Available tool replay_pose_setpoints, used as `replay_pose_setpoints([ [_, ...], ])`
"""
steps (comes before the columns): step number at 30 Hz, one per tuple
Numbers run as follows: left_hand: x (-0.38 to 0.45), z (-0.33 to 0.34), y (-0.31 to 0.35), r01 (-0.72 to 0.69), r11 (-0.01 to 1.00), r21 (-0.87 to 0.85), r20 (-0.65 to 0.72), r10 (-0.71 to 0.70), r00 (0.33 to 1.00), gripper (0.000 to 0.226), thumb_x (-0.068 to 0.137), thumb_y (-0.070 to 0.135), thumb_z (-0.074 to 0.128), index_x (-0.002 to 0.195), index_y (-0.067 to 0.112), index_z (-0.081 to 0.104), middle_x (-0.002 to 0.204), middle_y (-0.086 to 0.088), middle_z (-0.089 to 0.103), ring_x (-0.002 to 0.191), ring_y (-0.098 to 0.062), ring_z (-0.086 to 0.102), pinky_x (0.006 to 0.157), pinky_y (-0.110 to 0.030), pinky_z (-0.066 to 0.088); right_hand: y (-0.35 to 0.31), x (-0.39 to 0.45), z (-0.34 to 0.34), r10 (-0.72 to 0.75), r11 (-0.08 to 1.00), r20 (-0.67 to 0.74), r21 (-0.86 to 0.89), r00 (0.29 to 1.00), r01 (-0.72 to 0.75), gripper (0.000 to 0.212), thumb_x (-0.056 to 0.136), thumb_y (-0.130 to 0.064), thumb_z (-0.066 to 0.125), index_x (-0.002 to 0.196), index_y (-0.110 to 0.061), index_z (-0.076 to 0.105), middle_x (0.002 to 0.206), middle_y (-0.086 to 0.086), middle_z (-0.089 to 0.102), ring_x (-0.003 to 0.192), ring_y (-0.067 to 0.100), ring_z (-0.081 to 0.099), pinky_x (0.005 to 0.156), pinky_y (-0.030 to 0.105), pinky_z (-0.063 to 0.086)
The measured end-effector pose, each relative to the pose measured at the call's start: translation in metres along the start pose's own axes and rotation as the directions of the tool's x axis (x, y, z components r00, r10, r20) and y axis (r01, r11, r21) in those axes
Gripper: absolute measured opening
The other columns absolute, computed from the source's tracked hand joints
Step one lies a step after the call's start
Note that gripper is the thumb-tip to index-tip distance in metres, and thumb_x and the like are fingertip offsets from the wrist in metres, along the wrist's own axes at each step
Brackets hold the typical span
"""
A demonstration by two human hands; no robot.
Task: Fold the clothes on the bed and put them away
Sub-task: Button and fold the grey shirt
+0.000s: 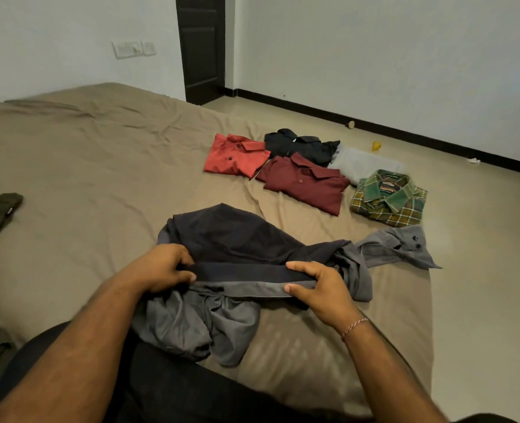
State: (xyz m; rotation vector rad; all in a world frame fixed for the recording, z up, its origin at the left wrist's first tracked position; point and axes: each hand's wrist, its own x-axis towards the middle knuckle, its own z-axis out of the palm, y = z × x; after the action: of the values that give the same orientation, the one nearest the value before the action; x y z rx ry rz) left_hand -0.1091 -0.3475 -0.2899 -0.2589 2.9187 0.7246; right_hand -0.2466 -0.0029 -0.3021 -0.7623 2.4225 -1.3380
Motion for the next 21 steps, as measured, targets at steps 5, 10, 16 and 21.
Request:
replay_pose_setpoints([
  [5,0.012,-0.015,0.025,0.058,0.985,-0.161,-0.325,-0.108,0.94,0.019,0.1,0.021,0.067,0.082,0.017,0.072,0.077,0.001,0.071,0.072,-0.017,0.065,0.072,-0.037,0.051,-0.011,0.009,-0.015,0.01,0.997,-0.14,0.078,0.99,0.001,0.029,0.085,-0.014,0.085,0.111,-0.022,0.078,0.106,-0.016,0.073,0.096,-0.014,0.064,0.087,0.007,0.049],
  [10,0.011,-0.076,0.069,-0.091,0.746,-0.66,-0.295,-0.146,0.944,0.011,0.098,0.0,0.065,0.09,0.005,0.071,0.072,-0.006,0.07,0.063,-0.01,0.061,0.056,-0.019,0.048,-0.046,0.032,-0.058,-0.044,0.985,-0.275,0.147,0.96,0.087,0.014,0.086,0.0,0.08,0.084,-0.014,0.078,0.083,-0.002,0.073,0.075,0.001,0.065,0.076,0.023,0.053],
  [16,0.01,-0.17,0.101,0.138,0.959,-0.246,0.036,-0.133,0.99,0.018,0.1,0.001,0.059,0.092,0.007,0.073,0.084,-0.013,0.07,0.075,-0.02,0.064,0.064,-0.033,0.056,-0.117,0.049,-0.139,-0.161,0.961,-0.36,0.154,0.919,0.229,0.024,0.089,0.002,0.074,0.083,-0.021,0.078,0.086,-0.003,0.075,0.08,0.01,0.069,0.076,0.022,0.056],
  [21,0.011,-0.221,0.134,0.062,0.794,-0.605,-0.132,-0.177,0.975,0.034,0.097,-0.011,0.044,0.108,0.013,0.064,0.101,-0.024,0.071,0.077,-0.029,0.067,0.055,-0.034,0.056,-0.172,0.052,-0.185,-0.15,0.938,-0.396,0.233,0.906,0.257,0.011,0.093,0.0,0.071,0.094,-0.009,0.077,0.087,0.012,0.075,0.076,0.022,0.069,0.063,0.034,0.06],
])
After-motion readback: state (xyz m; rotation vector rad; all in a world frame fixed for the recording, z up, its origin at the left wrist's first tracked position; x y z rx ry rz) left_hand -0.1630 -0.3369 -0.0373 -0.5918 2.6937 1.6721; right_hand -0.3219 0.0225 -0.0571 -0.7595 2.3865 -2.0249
